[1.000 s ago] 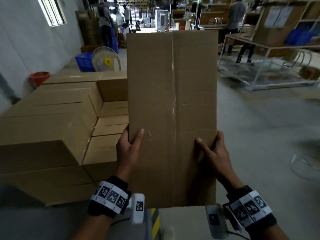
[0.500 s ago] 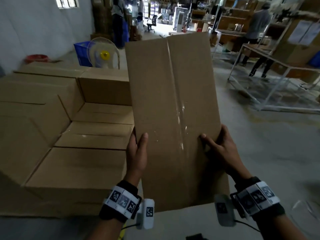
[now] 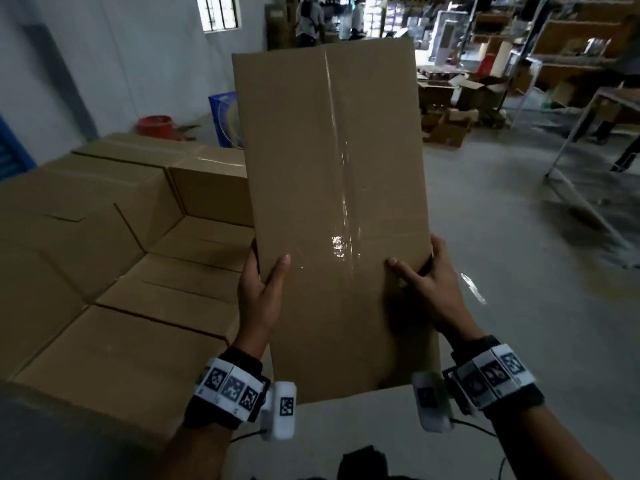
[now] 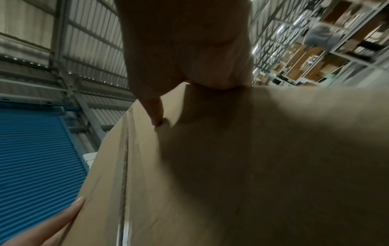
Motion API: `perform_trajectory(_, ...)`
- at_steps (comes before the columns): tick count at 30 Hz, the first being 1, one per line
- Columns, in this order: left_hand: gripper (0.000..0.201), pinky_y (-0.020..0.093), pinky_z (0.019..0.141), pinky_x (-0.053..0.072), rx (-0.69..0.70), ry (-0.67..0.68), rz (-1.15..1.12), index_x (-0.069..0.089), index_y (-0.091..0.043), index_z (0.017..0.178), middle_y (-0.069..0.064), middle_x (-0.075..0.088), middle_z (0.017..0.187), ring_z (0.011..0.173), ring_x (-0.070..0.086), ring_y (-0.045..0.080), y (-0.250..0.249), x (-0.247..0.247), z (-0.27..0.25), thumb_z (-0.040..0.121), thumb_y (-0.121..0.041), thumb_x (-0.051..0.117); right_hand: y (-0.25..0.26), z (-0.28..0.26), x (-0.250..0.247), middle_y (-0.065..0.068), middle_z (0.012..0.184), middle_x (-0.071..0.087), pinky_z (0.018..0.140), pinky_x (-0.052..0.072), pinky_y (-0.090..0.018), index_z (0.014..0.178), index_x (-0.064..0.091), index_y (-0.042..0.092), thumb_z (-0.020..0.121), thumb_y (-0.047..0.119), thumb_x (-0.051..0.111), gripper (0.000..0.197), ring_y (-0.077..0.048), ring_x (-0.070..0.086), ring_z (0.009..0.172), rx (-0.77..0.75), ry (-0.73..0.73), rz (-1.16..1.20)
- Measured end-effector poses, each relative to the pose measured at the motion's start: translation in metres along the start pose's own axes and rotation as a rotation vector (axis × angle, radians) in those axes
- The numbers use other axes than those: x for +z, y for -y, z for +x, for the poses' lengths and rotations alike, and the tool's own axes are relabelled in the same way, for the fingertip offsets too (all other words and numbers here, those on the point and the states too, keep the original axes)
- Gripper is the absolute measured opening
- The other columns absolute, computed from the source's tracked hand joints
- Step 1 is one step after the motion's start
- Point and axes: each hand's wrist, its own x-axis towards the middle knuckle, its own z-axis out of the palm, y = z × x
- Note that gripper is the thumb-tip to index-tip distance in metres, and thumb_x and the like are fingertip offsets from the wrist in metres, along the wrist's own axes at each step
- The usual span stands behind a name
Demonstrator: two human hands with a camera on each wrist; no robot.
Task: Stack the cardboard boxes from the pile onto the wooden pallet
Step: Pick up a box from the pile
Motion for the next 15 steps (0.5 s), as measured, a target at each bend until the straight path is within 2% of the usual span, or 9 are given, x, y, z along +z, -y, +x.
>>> perform_trajectory(2, 0.048, 0.023, 0.096, 0.052, 0.011, -0.043, 0.016, 0.052, -0.029, 0.142, -0.017, 0.064, 0.129, 0.117, 0.061, -0.002, -0.003, 0.024, 0.011, 0.096, -0.029, 0.067, -0.004, 0.037, -0.012, 0.007, 0.118, 0.064, 0.088, 0.058, -0.042, 0.136, 0.046, 0.023, 0.082, 0.036, 0.079, 0.065, -0.016, 0.064, 0.107, 0.001, 0.039, 0.007)
perform_trajectory(3, 0.051, 0.023, 0.095, 0.052, 0.025, -0.069, 0.029, 0.052, -0.029, 0.142, -0.016, 0.063, 0.130, 0.118, 0.061, -0.001, -0.004, 0.032, 0.016, 0.095, -0.034, 0.069, -0.005, 0.054, -0.015, 0.006, 0.118, 0.065, 0.089, 0.058, -0.043, 0.133, 0.050, 0.022, 0.082, 0.037, 0.078, 0.060, -0.015, 0.065, 0.105, -0.004, 0.074, 0.017)
perform_trajectory(5, 0.062, 0.030, 0.099, 0.052, 0.014, -0.124, 0.056, 0.050, -0.030, 0.145, -0.011, 0.061, 0.137, 0.122, 0.059, 0.005, 0.001, 0.042, 0.026, 0.088, -0.047, 0.070, -0.004, 0.082, -0.015, 0.009, 0.116, 0.064, 0.089, 0.058, -0.041, 0.129, 0.051, 0.025, 0.083, 0.038, 0.077, 0.054, -0.011, 0.065, 0.104, -0.011, 0.179, 0.032)
perform_trajectory(7, 0.069, 0.035, 0.102, 0.051, -0.008, -0.205, 0.077, 0.048, -0.030, 0.147, -0.010, 0.059, 0.140, 0.125, 0.058, 0.007, 0.006, 0.045, 0.033, 0.085, -0.052, 0.069, -0.006, 0.105, -0.008, 0.011, 0.117, 0.064, 0.089, 0.058, -0.038, 0.128, 0.050, 0.028, 0.084, 0.037, 0.076, 0.052, -0.011, 0.064, 0.105, -0.040, 0.265, 0.051)
perform_trajectory(11, 0.060, 0.029, 0.099, 0.052, -0.009, -0.366, 0.116, 0.051, -0.023, 0.146, -0.010, 0.063, 0.133, 0.119, 0.061, 0.003, 0.019, 0.049, 0.054, 0.091, -0.037, 0.071, -0.014, 0.152, 0.019, 0.011, 0.119, 0.064, 0.092, 0.057, -0.043, 0.130, 0.049, 0.030, 0.085, 0.035, 0.076, 0.052, -0.010, 0.065, 0.106, -0.065, 0.401, 0.086)
perform_trajectory(13, 0.054, 0.021, 0.093, 0.053, -0.033, -0.424, 0.127, 0.050, -0.024, 0.144, -0.015, 0.062, 0.128, 0.113, 0.061, -0.005, 0.029, 0.047, 0.066, 0.094, -0.028, 0.070, -0.020, 0.177, 0.039, 0.011, 0.120, 0.064, 0.093, 0.056, -0.045, 0.129, 0.049, 0.031, 0.086, 0.035, 0.075, 0.051, -0.010, 0.065, 0.106, -0.072, 0.470, 0.087)
perform_trajectory(15, 0.050, 0.015, 0.086, 0.051, -0.049, -0.474, 0.137, 0.050, -0.028, 0.141, -0.017, 0.061, 0.126, 0.110, 0.060, -0.008, 0.041, 0.045, 0.082, 0.095, -0.025, 0.068, -0.025, 0.204, 0.062, 0.010, 0.121, 0.064, 0.095, 0.056, -0.046, 0.130, 0.048, 0.030, 0.086, 0.033, 0.075, 0.051, -0.012, 0.065, 0.106, -0.074, 0.537, 0.094)
